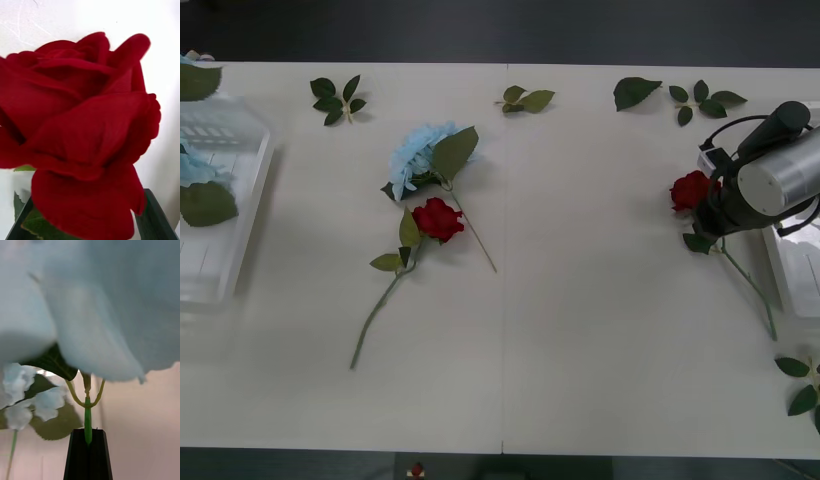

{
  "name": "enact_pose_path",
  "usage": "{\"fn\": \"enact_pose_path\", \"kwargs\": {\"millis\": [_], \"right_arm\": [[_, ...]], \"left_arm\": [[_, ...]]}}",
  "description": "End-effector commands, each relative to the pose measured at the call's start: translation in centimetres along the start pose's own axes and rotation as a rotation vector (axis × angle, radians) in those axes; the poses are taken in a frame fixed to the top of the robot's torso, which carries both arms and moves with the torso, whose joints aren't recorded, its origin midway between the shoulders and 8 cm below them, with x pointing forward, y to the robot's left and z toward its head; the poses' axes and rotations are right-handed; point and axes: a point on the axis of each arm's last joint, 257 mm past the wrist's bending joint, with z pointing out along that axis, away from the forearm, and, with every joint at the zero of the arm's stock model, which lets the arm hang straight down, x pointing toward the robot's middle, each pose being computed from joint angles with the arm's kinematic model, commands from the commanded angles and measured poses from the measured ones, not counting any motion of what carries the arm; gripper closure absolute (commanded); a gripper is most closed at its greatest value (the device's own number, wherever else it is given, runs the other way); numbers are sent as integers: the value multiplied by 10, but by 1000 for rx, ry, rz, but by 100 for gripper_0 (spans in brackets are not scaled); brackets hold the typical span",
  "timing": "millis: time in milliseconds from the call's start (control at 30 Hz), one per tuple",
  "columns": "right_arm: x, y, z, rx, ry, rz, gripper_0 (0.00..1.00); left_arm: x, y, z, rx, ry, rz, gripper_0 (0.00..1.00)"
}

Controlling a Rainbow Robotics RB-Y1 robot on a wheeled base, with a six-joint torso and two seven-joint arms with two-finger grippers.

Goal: Put the red flowers into the right box and the blue flowers into the left box

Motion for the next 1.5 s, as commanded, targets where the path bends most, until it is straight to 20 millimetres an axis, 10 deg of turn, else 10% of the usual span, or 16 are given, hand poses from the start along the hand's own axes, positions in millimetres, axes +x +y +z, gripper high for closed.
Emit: {"fn": "enact_pose_path", "kwargs": {"millis": [33, 267, 567, 833, 1033, 1167, 1500], "right_arm": [[-19, -3, -9, 3, -36, -20, 36], [-17, -2, -1, 2, -36, -15, 36], [-17, 1, 4, -3, -50, -18, 36], [-14, 3, 10, -3, -51, -25, 38], [-15, 3, 12, -1, -58, -31, 72], [-15, 2, 12, 0, -59, -32, 100], [-34, 10, -3, -44, -86, -23, 100]], "left_arm": [[6, 50, -15, -96, 2, -39, 100], [37, 131, -24, -223, 63, -109, 100], [62, 178, -31, -330, 76, -90, 100], [87, 176, -12, -327, 89, -107, 99], [98, 161, -3, -276, 95, -145, 37], [107, 146, -7, -206, 141, -193, 22], [76, 63, -49, 126, 214, -103, 4]]}}
